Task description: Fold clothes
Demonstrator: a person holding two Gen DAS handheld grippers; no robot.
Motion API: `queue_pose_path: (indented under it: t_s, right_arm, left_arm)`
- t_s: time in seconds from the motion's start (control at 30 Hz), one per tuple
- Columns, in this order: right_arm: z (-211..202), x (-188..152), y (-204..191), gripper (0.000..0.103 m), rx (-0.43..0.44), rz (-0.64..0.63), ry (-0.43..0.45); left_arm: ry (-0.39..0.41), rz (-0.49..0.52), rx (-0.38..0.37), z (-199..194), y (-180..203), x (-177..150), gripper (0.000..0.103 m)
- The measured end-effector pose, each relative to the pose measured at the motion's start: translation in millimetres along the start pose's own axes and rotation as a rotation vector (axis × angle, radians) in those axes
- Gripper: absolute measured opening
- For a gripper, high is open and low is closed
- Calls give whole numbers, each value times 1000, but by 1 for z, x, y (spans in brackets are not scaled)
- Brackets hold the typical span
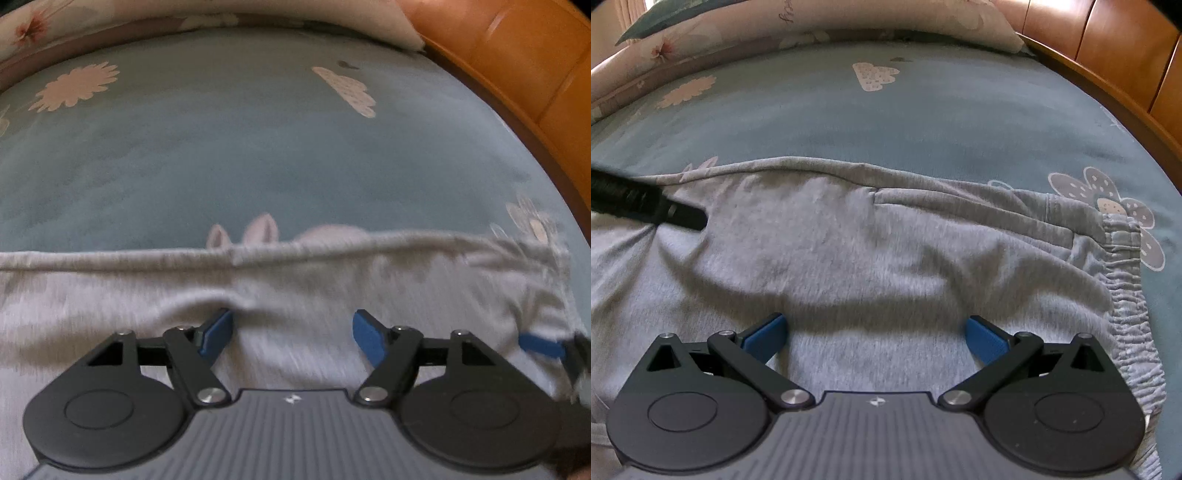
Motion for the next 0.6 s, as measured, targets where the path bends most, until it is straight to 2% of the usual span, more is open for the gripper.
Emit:
queue_pose_path:
  t_s: [0.2,0.33,0.47,0.6]
  right_arm:
    - [-2,-2,-1,103,-2,4,14]
    - [-1,0,-2,103,-3,4,1]
    - [0,0,-2,103,-9,7,-3]
    - [0,1,-2,103,-11,9,-5]
  left_arm:
    - [19,-9,-2,-6,-1,4,75]
    - [37,-9,18,-31,-6,-16,75]
    - [45,24,86,-55,-16,-49,75]
    - [4,99,184,-61,-27,-79,75]
Point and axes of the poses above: each gripper's, at about its wrist camera, not at the fingertips, and z roughly the way its jaws point, y to its right, x to its top, the point moved 6 cm from there along z, roughly the way its jaws point, and after that the axes turned 12 degrees about -x, right-handed, at the moved point
